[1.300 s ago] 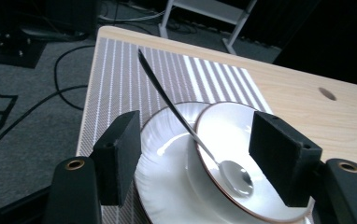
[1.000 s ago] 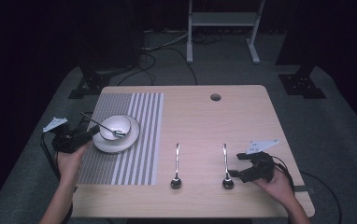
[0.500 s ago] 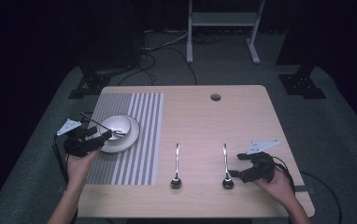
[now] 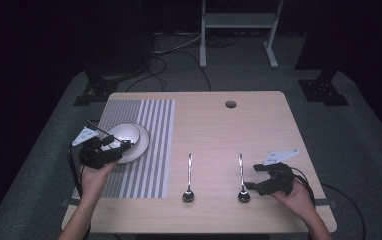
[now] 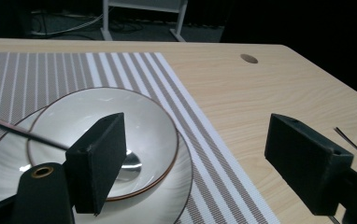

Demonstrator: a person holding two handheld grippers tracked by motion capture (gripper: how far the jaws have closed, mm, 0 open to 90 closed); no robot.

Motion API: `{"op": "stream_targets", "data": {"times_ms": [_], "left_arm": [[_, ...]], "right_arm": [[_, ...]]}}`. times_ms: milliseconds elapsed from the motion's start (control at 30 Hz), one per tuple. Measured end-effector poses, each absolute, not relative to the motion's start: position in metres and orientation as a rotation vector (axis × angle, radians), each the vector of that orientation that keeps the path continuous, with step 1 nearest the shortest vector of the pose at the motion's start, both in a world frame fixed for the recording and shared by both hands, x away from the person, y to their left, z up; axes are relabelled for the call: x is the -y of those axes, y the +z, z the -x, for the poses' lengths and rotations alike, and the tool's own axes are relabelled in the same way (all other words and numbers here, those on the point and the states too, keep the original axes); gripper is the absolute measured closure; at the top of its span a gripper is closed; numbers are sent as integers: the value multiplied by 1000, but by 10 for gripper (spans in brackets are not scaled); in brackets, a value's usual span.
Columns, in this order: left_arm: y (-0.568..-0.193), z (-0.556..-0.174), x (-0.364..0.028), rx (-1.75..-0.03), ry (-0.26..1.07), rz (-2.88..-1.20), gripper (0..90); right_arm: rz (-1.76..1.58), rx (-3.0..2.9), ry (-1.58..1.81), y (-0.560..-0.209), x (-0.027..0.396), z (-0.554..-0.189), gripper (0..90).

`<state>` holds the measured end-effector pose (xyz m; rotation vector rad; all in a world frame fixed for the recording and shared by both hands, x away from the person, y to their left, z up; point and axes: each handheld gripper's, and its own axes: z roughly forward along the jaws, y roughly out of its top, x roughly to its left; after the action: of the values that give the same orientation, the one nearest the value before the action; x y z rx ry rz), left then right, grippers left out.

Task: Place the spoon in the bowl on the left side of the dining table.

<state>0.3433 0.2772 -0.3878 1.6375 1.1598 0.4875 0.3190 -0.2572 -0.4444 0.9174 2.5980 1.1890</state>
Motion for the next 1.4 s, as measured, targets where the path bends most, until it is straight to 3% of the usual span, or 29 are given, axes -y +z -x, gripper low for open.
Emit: {"op": "stream_targets", "data": {"times_ms": [1400], "left_arm": [[-403,-335,-176,-928,396,-1808,180]], "right_arm": [[-914,-2592,1198,-445,258,-316,183]]}}
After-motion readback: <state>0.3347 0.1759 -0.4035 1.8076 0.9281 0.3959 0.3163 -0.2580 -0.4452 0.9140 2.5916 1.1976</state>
